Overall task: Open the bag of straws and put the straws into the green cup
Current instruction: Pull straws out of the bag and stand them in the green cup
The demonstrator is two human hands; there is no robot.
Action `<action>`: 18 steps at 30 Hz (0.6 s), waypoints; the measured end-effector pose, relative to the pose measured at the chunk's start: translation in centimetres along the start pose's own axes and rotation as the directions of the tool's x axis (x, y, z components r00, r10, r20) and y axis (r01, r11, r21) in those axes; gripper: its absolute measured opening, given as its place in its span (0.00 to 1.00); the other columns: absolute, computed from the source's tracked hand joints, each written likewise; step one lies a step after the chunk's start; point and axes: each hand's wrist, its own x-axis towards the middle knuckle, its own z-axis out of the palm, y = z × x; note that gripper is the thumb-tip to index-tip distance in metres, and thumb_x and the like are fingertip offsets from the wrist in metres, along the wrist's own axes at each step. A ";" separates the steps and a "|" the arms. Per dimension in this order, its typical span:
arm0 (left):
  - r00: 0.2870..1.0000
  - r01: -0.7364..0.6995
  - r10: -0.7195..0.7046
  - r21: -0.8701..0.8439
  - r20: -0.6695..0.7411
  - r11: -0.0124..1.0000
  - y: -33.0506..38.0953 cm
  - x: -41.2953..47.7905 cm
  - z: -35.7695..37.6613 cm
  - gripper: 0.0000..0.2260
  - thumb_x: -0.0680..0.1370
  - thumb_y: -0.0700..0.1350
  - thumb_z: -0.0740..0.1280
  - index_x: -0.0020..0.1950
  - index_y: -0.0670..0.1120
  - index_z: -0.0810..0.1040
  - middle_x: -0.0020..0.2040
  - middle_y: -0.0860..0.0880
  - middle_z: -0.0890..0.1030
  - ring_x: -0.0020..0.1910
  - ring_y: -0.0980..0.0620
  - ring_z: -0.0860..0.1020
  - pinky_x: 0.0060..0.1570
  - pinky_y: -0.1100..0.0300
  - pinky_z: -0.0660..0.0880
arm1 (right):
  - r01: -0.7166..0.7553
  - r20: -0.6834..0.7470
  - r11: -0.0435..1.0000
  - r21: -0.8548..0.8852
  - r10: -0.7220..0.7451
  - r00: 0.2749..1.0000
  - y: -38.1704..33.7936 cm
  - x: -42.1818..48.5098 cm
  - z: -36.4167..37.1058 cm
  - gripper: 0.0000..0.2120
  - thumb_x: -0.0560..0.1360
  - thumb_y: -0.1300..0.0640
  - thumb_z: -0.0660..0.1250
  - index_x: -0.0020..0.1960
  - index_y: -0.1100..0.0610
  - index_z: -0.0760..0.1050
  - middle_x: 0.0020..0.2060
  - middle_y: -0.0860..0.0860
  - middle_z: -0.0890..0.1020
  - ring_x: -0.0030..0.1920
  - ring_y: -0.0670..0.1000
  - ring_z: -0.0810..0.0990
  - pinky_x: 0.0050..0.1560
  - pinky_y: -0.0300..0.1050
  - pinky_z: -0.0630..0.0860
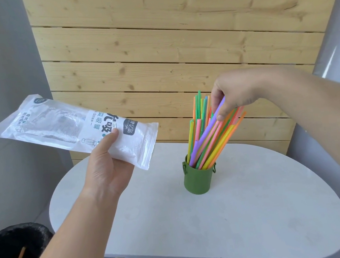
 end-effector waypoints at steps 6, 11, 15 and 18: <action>1.000 -0.002 0.002 -0.009 -0.016 1.000 0.1 0.4 -0.4 0.17 0.81 0.37 0.66 0.70 0.43 0.77 0.72 0.42 0.78 0.68 0.42 0.80 0.71 0.40 0.72 | 0.008 -0.036 1.000 0.001 -0.008 0.999 0.4 0.2 -0.4 0.07 0.68 0.51 0.80 0.38 0.45 0.82 0.38 0.44 0.80 0.39 0.47 0.76 0.35 0.42 0.69; 1.000 0.000 0.000 -0.005 -0.026 1.000 -0.1 0.5 -0.5 0.16 0.80 0.37 0.67 0.69 0.43 0.78 0.72 0.42 0.78 0.69 0.42 0.80 0.72 0.40 0.71 | 0.027 -0.021 1.000 0.006 -0.027 0.999 0.4 0.4 -0.2 0.06 0.68 0.51 0.80 0.40 0.45 0.83 0.38 0.44 0.81 0.39 0.46 0.76 0.36 0.42 0.70; 1.000 0.012 -0.012 0.006 -0.005 1.000 -0.3 0.4 -0.4 0.13 0.81 0.37 0.66 0.65 0.43 0.78 0.72 0.42 0.78 0.68 0.42 0.80 0.71 0.40 0.72 | 0.053 -0.066 0.998 -0.017 -0.054 0.996 0.0 1.5 0.6 0.07 0.67 0.51 0.80 0.40 0.45 0.83 0.36 0.43 0.80 0.37 0.45 0.76 0.35 0.42 0.68; 1.000 0.005 -0.005 0.008 -0.001 1.000 -0.2 0.5 -0.6 0.14 0.81 0.37 0.66 0.66 0.44 0.78 0.73 0.42 0.78 0.69 0.42 0.80 0.71 0.40 0.72 | 0.072 -0.071 0.997 -0.013 -0.073 0.995 -0.1 2.2 0.6 0.09 0.66 0.51 0.81 0.37 0.43 0.81 0.35 0.42 0.79 0.37 0.46 0.75 0.34 0.42 0.66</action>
